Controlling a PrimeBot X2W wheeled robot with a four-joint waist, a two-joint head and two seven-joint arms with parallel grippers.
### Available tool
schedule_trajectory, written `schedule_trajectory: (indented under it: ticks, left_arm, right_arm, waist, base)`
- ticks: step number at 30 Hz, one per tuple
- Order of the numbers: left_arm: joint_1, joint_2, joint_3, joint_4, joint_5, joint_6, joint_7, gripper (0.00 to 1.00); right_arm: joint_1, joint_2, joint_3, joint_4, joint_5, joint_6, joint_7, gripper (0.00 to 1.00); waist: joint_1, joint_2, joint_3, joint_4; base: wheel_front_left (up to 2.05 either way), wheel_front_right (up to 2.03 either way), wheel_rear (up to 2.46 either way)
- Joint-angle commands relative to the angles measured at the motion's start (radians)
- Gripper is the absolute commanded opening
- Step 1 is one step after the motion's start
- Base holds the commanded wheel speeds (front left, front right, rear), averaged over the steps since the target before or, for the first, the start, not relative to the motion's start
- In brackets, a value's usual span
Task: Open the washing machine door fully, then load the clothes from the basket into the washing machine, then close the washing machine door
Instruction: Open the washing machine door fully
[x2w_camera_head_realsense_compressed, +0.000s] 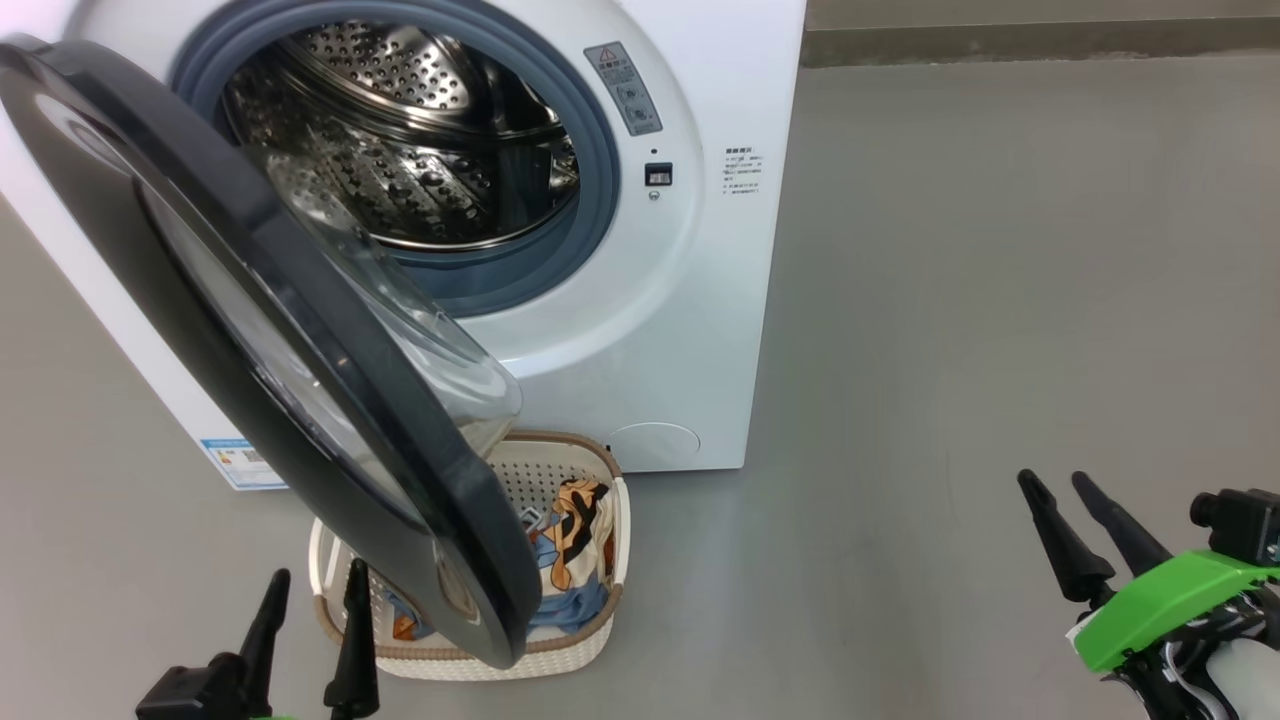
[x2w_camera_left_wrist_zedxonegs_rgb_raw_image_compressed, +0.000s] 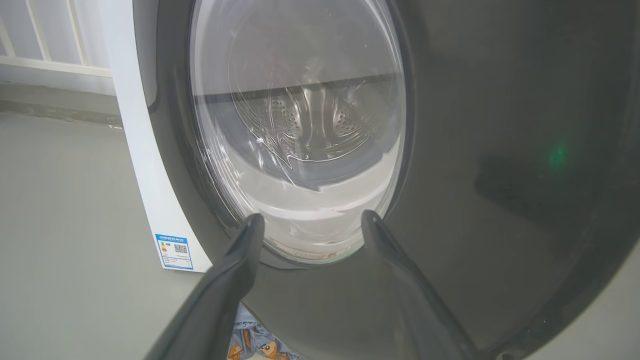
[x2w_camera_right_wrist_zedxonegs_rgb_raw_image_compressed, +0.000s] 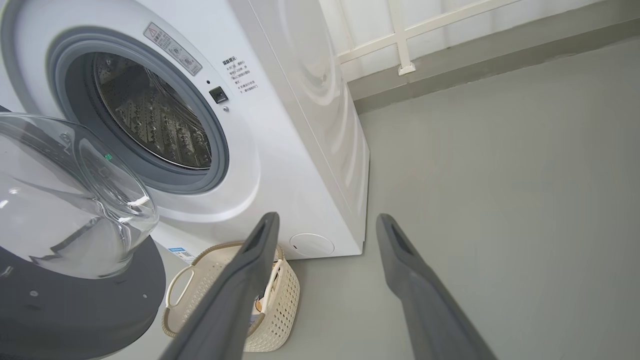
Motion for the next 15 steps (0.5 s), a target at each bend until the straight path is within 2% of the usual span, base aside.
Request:
schedule_trajectory:
  ticks: [1, 8, 15]
  left_arm:
    - [-0.008, 0.012, 0.036, -0.023, 0.008, -0.003, -0.006, 1.0]
    - [-0.01, 0.012, 0.039, -0.028, 0.007, -0.004, -0.006, 1.0]
    - [-0.011, 0.012, 0.04, -0.028, 0.007, -0.005, -0.006, 1.0]
  right_arm:
    - [0.025, -0.009, -0.017, -0.027, -0.038, 0.002, -0.013, 1.0]
    - [0.087, 0.047, -0.186, -0.088, -0.224, 0.002, -0.013, 1.0]
    - [0.129, 0.091, -0.266, -0.114, -0.328, 0.002, -0.013, 1.0]
  waist:
    - [0.0, 0.0, -0.001, 0.002]
    - [0.0, 0.0, -0.001, 0.008]
    - [0.0, 0.0, -0.002, 0.01]
  base:
    - [0.0, 0.0, 0.0]
    - [0.0, 0.0, 0.0]
    - [0.0, 0.0, 0.0]
